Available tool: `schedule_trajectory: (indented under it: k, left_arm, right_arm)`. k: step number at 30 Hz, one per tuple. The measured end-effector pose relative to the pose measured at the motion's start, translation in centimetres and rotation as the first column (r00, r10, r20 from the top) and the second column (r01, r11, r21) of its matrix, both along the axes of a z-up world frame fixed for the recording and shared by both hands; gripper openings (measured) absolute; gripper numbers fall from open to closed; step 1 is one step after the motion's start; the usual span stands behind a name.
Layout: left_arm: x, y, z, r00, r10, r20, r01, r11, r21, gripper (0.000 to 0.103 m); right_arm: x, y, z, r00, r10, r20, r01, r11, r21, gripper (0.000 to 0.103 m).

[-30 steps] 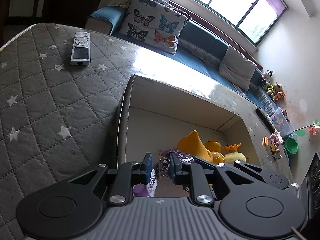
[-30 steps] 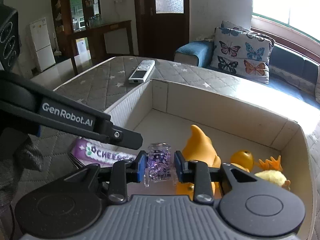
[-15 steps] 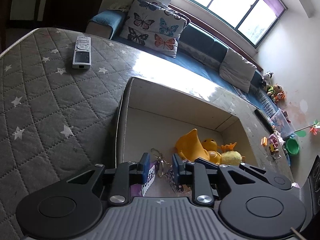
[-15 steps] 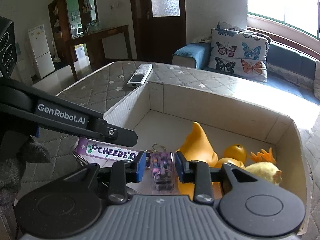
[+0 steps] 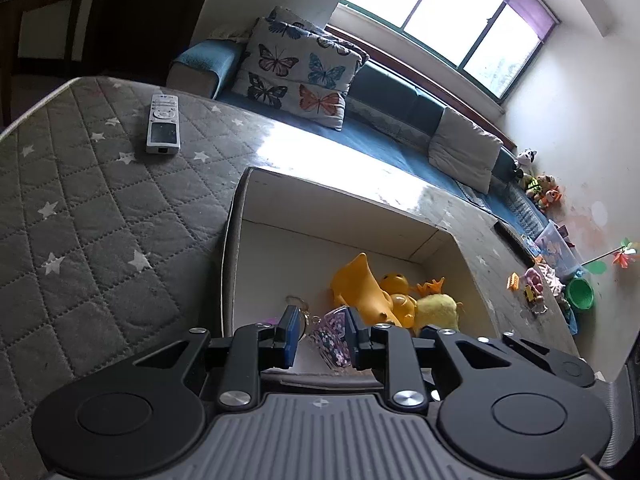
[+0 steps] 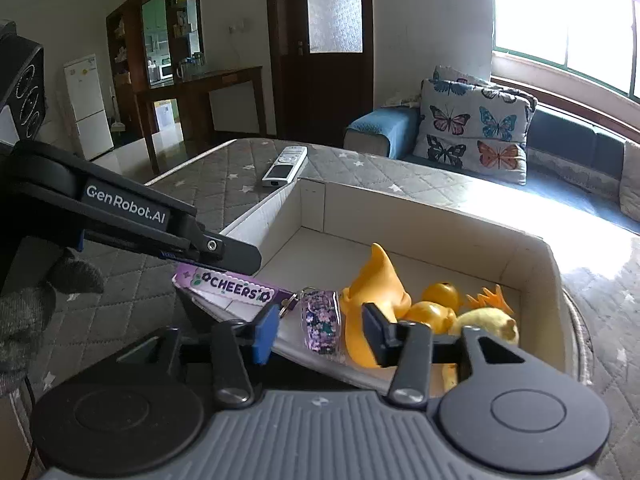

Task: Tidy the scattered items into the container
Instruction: 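Lower the bottle and strap into the box and open both grippers, then move both grippers down toward the red ball on the table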

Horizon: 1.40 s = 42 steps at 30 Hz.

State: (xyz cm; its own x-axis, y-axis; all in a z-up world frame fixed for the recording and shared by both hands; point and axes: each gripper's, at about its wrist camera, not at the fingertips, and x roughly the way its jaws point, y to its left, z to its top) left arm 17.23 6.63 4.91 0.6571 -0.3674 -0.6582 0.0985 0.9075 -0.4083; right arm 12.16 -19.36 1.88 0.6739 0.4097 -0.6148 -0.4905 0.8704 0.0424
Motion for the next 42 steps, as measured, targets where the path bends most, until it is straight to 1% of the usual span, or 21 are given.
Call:
schedule_trajectory:
  k: [2,6,10,15,18,21,23,25,29,34,42]
  left_arm:
    - [-0.5,0.0,0.1,1.0,0.006,0.001,-0.006,1.0,0.002,0.027]
    - [-1.9,-0.3,0.3,1.0,0.003,0.008,-0.003,1.0,0.002,0.027]
    - [-3.4,-0.6,0.4,1.0,-0.006,0.015,0.007,1.0,-0.002,0.029]
    - [-5.1,-1.3,0.0,1.0,-0.014,0.01,0.014,1.0,-0.002,0.029]
    - [-6.1,-1.9,-0.3,1.0,-0.023,0.006,0.023,1.0,0.008,0.029]
    - [-7.0,-2.4,-0.8,1.0,-0.03,-0.002,0.031,0.999,0.015,0.029]
    - [-7.5,-2.7,-1.1,0.999,-0.034,-0.011,0.035,0.999,0.018,0.029]
    - [-7.8,-3.0,-1.4,0.999,-0.034,-0.02,0.035,0.999,0.018,0.029]
    - [-8.5,-3.4,-1.9,0.999,-0.034,-0.033,0.035,0.999,0.016,0.03]
    - [-9.2,-3.6,-2.2,0.999,-0.028,-0.039,0.029,0.999,0.025,0.03]
    - [-10.4,-3.9,-2.8,0.998,-0.021,-0.051,0.023,0.999,0.035,0.03]
  right_arm:
    - [-0.6,-0.2,0.1,1.0,0.001,0.005,-0.001,1.0,0.003,0.052]
    - [-2.1,-0.5,0.3,1.0,0.003,0.014,-0.003,1.0,0.006,0.057]
    - [-3.7,-0.8,0.3,1.0,0.013,0.015,-0.014,1.0,0.014,0.057]
    - [-5.4,-1.2,0.1,1.0,0.025,0.011,-0.025,1.0,0.015,0.059]
    - [-6.3,-1.5,-0.1,1.0,0.024,0.009,-0.024,1.0,0.015,0.064]
    - [-7.1,-1.9,-0.5,1.0,0.024,0.002,-0.024,1.0,0.016,0.064]
    - [-7.7,-2.1,-0.8,1.0,0.025,-0.004,-0.025,1.0,0.017,0.065]
    - [-8.2,-2.3,-1.1,1.0,0.025,-0.01,-0.025,1.0,0.019,0.07]
    - [-9.0,-2.7,-1.6,1.0,0.024,-0.016,-0.023,0.999,0.022,0.071]
    - [-9.9,-3.1,-2.2,0.999,0.022,-0.028,-0.021,0.999,0.029,0.078]
    - [-11.4,-2.8,-2.8,0.998,0.05,-0.031,-0.049,0.998,0.028,0.08]
